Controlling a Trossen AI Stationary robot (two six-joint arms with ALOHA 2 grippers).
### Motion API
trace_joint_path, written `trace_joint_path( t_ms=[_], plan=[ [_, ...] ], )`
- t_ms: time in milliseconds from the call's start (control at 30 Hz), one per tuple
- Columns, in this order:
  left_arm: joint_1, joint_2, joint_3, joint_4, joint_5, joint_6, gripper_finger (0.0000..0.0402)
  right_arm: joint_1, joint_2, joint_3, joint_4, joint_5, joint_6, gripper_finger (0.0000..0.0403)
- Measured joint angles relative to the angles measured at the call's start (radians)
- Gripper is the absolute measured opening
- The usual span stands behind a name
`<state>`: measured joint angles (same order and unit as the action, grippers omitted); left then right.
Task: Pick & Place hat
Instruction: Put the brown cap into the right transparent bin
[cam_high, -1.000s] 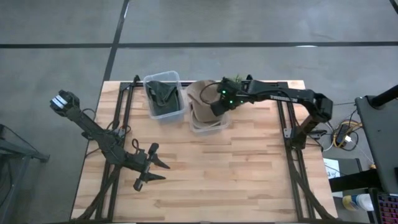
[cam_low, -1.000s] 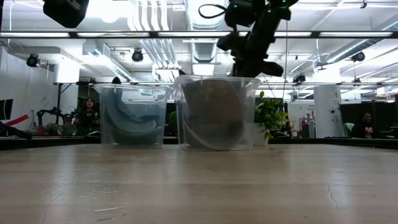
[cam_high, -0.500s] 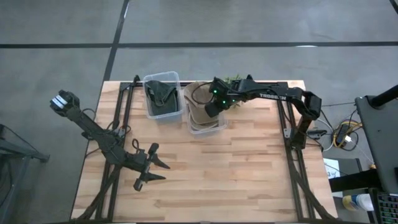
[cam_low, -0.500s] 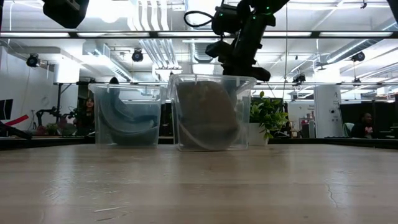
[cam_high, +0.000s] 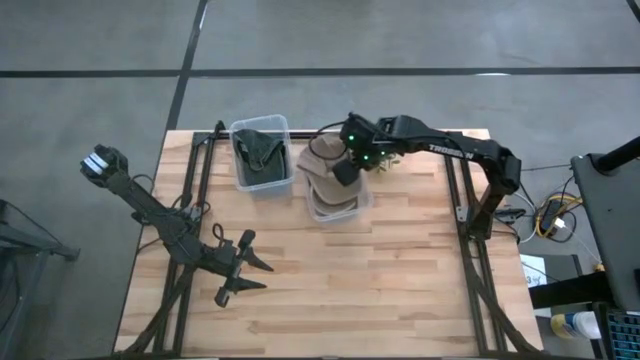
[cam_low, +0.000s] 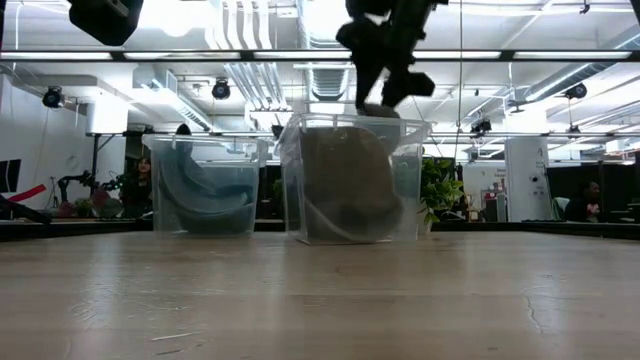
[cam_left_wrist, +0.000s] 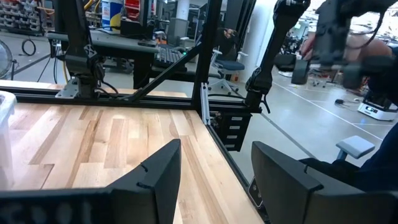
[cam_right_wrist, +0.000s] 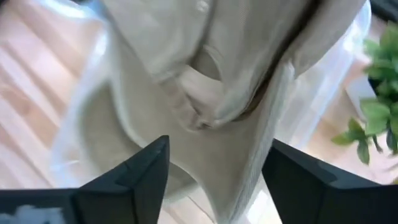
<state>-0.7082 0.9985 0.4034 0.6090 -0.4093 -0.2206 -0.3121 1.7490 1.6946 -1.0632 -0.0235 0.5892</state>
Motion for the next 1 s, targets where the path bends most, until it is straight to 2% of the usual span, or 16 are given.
trace_joint_path(
  t_ms=[167,333,733,1000],
  plan=[
    [0.0,0.0,0.0,0.0,0.0,0.0,0.0188,0.021,-0.006,0.061,-0.001,0.01,-0.014,0.0255],
    [0.0,0.0,0.0,0.0,0.0,0.0,0.0188,0.035,-0.007,0.067,-0.004,0.016,-0.022,0.0264],
    [0.0,0.0,0.0,-0.002,0.0,0.0,0.0188,0.035,0.036,-0.036,-0.056,-0.001,-0.021,0.0261],
    [0.0,0.0,0.0,-0.007,0.0,0.0,0.0188,0.035,0.015,-0.014,-0.055,0.0,-0.084,0.026]
  ],
)
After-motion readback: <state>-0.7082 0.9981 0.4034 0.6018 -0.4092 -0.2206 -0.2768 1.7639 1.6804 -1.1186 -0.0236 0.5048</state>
